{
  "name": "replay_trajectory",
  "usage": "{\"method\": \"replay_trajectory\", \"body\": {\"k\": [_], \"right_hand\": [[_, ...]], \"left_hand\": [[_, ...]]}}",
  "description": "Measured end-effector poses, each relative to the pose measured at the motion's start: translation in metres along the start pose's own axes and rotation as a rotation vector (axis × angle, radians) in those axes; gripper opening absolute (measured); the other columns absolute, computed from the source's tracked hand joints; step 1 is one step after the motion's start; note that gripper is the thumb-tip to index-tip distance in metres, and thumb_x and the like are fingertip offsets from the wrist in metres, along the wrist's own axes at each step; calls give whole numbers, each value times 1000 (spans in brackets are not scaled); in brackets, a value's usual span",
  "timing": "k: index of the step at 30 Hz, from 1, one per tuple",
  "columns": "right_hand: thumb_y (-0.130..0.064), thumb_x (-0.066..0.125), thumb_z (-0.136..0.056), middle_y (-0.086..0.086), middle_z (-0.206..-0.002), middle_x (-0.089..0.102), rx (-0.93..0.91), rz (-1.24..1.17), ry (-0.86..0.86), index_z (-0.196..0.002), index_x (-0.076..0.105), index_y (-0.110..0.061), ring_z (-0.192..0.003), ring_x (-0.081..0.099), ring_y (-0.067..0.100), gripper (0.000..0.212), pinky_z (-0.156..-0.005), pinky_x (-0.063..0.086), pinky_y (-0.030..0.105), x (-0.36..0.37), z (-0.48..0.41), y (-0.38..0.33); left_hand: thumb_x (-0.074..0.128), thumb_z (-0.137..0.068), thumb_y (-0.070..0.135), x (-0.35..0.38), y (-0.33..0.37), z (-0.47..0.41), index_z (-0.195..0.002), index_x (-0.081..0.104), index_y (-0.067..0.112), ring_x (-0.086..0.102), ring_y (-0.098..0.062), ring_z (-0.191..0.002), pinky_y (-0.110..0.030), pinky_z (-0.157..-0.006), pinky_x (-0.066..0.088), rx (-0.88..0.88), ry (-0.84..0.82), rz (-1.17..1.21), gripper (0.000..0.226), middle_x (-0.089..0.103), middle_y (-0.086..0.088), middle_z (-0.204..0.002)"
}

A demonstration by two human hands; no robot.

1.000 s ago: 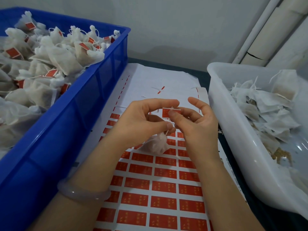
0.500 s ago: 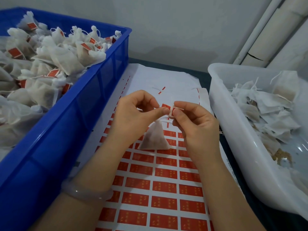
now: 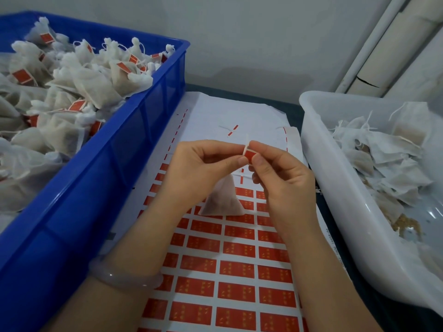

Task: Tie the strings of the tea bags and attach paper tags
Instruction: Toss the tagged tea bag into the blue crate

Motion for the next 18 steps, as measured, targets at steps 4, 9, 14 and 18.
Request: {"method": "replay_trajectory", "body": {"k": [4,9,14,18], "right_hand": [[-41,64,-68,-28,-79,68,-29,0,85,-84,63,-38,-78,66,-3,17,-60,48,6,-5,0,-4],[-42,65,-67,-28,-74,66,-54,49,119,-72,64,-38,-74,65,-2,6,-56,46,4,-6,1,-8],[-46,64,-65,-30,-71,65,-26,44,137,-70,63,-38,-72,65,-2,10,-55,45,4,-8,1,-6],[-37,69,-73,-31,-73,65,-20,51,140,-71,63,-38,-75,64,-4,6,-55,45,3,-8,0,-4]], "left_hand": [[62,-63,36,-1,-1,-1,-81,66,41,65,6,-77,-7,-61,49,6,17,13,19,67,30,-71],[65,-70,28,-2,-1,-1,-84,67,37,67,3,-77,-9,-62,50,18,24,27,16,68,27,-73],[65,-70,27,-2,0,0,-82,66,37,67,0,-77,-11,-64,52,29,20,28,16,68,26,-71],[65,-72,26,-2,-1,0,-82,66,37,67,1,-76,-11,-64,52,27,18,20,15,68,26,-70]]}}
Point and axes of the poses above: each hand's wrist, its own z-axis away from the middle knuckle, its own x-axis out of the palm, y = z × x, the point moved 6 cm from there along -z, towards the middle knuckle
